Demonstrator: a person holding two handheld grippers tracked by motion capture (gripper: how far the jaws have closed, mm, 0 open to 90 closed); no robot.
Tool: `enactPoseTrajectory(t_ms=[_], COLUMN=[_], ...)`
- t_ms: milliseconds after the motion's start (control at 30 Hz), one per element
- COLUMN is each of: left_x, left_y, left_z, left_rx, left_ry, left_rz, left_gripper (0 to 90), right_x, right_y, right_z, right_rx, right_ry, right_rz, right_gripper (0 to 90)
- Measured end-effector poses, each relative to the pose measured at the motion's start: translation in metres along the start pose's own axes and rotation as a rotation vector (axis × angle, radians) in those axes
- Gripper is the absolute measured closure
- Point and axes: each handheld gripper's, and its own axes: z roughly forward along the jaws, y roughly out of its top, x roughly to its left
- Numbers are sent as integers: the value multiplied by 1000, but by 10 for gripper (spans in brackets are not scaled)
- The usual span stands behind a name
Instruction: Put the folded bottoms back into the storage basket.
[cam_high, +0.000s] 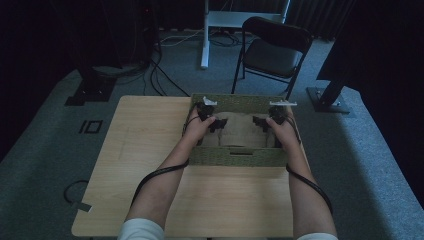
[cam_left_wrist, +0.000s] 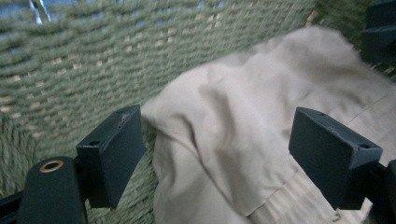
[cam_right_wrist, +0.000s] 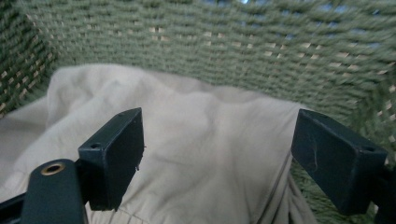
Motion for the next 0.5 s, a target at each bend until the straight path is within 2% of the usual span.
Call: enactPoseTrajectory(t_ms=[133,200,300,400,433,500], left_x=[-1,-1,-4,-8,-10,-12], left_y=[4,5,6,8,9,9], left_z=[-9,-11,-18,-25,-27,-32], left_rx=[0,-2,-13,-58,-56,-86], left_ry=[-8,-6,-36,-47,-38,-26], left_rz=[-10,-17,-40,-50,-56,-47], left_gripper=[192,192,192,161,159,159], right_x=[3,6,9,12,13,14], right_y=[5,7,10,11,11,11], right_z=[-9,-12,-18,-23,-25,-28], right_rx=[-3,-1,-5,-11,-16,-41], right_ry=[-30,-17,-4,10,11,12], right_rz=[-11,-21,-41,-60,-62,-68], right_gripper=[150,150,150,150,150,150])
